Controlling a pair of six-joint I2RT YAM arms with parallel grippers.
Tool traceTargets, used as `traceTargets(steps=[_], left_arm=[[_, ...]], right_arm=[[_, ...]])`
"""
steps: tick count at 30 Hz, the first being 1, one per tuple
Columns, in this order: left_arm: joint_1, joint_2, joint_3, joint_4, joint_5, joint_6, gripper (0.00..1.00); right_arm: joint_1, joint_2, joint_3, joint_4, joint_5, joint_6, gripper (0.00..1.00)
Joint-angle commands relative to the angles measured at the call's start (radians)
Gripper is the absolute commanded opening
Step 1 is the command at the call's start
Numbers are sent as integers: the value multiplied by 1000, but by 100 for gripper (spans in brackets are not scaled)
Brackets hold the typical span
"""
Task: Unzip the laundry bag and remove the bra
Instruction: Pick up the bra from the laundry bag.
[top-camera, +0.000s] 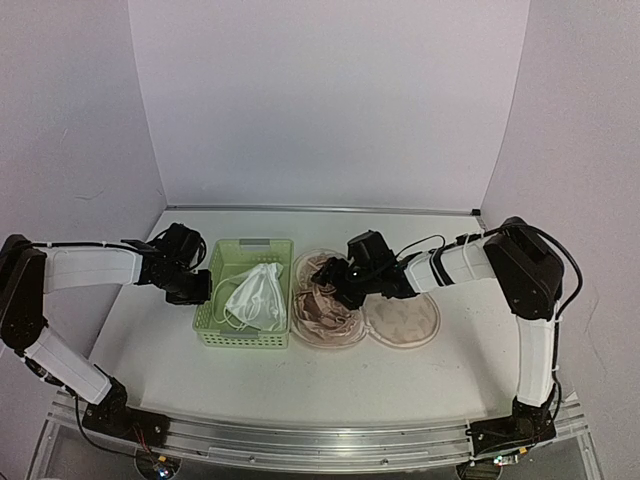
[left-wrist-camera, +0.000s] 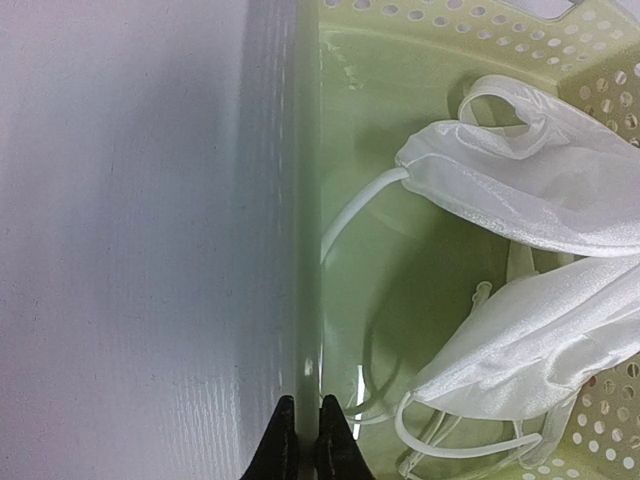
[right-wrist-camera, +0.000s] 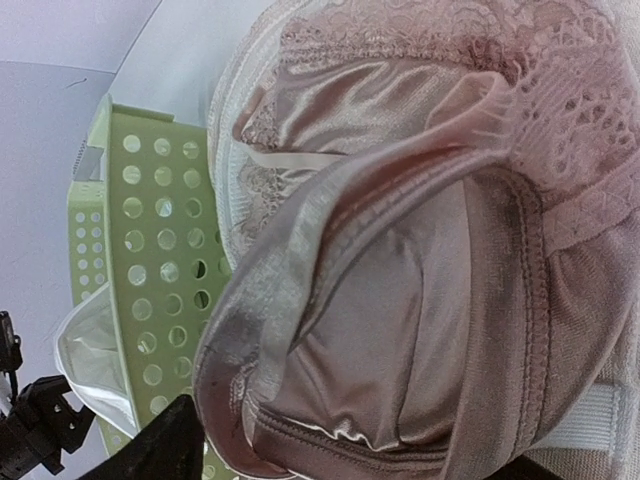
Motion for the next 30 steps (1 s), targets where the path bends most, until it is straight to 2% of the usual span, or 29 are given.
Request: traceTargets(steps=[1, 11, 16, 23, 30], left_arm=[[-2, -31, -2, 22, 0, 23, 0], [-2, -37, -7, 22, -5, 24, 0], [-2, -41, -8, 21, -5, 25, 0], [-2, -46, -8, 20, -2, 23, 0], [-2, -50, -6, 21, -2, 17, 0]], right_arm=[[6, 24, 54, 36, 14, 9, 69], [6, 33, 58, 41, 13, 11, 27], [6, 21, 53, 44, 9, 6, 2], [5, -37, 21, 65, -1, 8, 0], [10, -175, -31, 112, 0, -17, 0]])
